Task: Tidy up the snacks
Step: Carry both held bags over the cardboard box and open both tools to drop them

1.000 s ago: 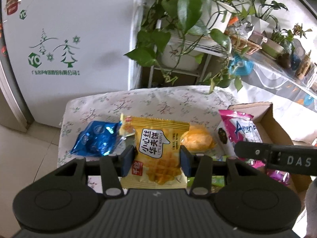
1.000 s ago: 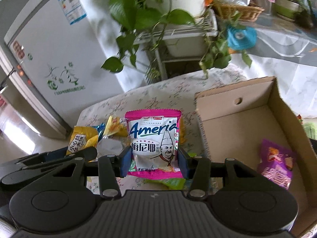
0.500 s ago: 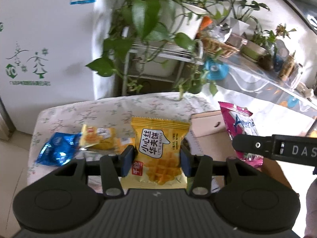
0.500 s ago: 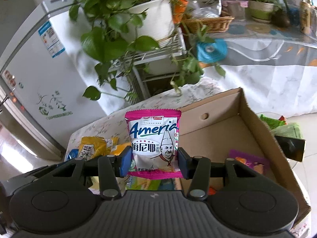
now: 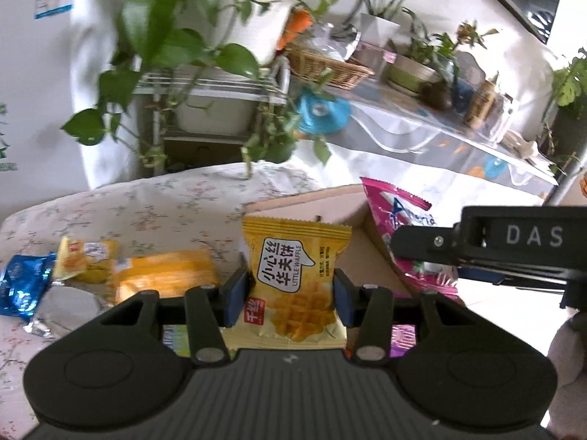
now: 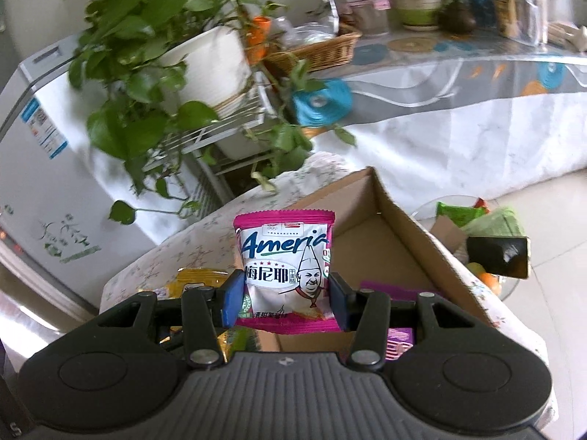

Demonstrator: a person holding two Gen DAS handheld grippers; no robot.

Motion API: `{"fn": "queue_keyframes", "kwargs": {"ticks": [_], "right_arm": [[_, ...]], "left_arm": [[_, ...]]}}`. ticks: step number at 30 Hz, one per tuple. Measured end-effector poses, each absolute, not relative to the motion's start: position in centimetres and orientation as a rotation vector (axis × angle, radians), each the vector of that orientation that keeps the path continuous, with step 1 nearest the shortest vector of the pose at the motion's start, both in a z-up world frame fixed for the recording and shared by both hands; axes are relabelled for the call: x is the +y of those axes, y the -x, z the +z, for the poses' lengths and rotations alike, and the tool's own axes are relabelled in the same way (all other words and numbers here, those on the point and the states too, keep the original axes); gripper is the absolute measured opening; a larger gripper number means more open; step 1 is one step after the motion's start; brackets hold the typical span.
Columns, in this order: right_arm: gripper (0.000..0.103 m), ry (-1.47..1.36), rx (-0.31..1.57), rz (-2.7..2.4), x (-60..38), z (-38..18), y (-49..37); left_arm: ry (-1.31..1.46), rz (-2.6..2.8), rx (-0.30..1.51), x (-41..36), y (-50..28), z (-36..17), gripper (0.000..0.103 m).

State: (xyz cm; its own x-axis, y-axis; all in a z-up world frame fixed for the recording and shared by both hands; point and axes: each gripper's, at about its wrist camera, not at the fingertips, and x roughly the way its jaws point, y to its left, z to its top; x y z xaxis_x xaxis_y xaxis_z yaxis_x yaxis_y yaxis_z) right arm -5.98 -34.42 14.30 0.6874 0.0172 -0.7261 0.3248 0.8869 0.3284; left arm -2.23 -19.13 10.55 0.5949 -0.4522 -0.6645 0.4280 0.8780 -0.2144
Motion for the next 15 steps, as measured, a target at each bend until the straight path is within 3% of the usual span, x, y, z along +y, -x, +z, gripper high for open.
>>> {"fn": "queue_keyframes", "kwargs": {"ticks": [12,13,15], "right_arm": [[0.056,-0.545,0.827,-0.292,-37.1,13.3,6.6],[0.057,-0.554,0.831,-0.307,-37.3,13.1,6.6],[0.064,-0.571,0.839,-0.334,-37.6,12.8,6.7]], "left_arm": [[-0.010,-0.568,0.812,-23.2,2.5,8.8,0.049],[-0.012,-0.566,0.809,-23.6,2.6,8.7,0.051],[-0.017,-0.571,0.799,-24.0,2.9,8.8,0.066]]}}
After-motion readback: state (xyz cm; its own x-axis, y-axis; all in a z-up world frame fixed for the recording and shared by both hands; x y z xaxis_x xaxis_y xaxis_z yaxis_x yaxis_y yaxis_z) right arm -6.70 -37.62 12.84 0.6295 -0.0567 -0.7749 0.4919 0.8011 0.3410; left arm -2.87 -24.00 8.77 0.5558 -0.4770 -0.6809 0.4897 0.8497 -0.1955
